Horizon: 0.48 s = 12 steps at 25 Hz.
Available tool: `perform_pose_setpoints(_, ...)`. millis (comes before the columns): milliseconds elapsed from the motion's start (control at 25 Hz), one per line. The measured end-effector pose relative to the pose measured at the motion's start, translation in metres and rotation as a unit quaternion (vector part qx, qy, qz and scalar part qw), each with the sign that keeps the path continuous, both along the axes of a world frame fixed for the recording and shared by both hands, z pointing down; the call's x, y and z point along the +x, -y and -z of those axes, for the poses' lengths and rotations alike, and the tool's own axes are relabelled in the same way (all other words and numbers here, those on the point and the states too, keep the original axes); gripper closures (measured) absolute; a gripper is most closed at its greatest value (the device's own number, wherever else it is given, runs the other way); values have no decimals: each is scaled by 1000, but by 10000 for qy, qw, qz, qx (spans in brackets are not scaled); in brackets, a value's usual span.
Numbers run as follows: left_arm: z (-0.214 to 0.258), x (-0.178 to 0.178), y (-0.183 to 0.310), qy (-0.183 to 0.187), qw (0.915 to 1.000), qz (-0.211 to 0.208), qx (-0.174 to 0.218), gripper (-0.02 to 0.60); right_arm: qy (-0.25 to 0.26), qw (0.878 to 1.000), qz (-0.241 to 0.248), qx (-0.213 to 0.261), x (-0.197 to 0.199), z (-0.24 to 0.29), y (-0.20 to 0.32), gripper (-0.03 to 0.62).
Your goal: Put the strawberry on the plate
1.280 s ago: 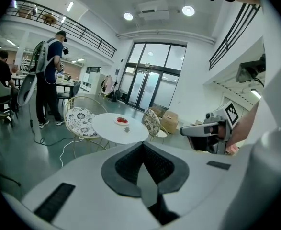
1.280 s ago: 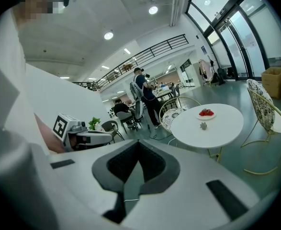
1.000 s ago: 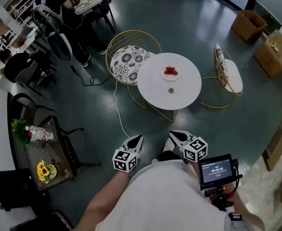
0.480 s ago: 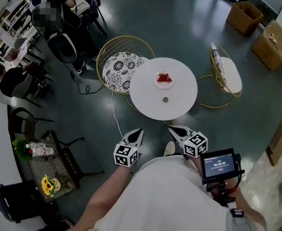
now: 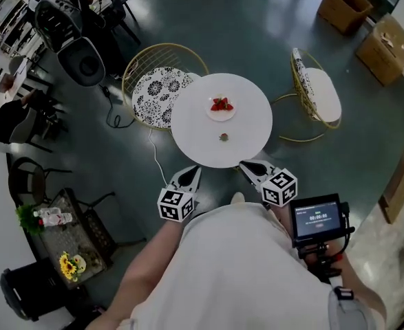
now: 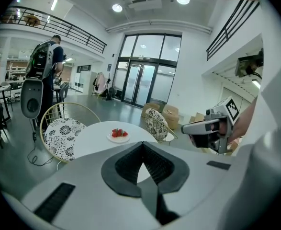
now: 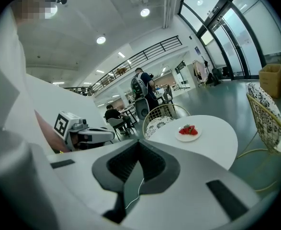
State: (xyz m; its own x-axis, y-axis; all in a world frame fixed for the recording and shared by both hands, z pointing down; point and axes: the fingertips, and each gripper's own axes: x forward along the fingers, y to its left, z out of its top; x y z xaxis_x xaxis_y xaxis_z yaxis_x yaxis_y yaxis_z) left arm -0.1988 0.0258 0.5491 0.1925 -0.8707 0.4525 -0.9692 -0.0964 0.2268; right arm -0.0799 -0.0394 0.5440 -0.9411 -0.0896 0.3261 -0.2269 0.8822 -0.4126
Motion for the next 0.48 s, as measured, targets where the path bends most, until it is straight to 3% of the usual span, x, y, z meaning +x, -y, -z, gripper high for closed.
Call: perform_pose_setpoints(480,-3,2,17,148,9997,-185,-85,575,-41,10000,-60,-42,5,-4,14,588)
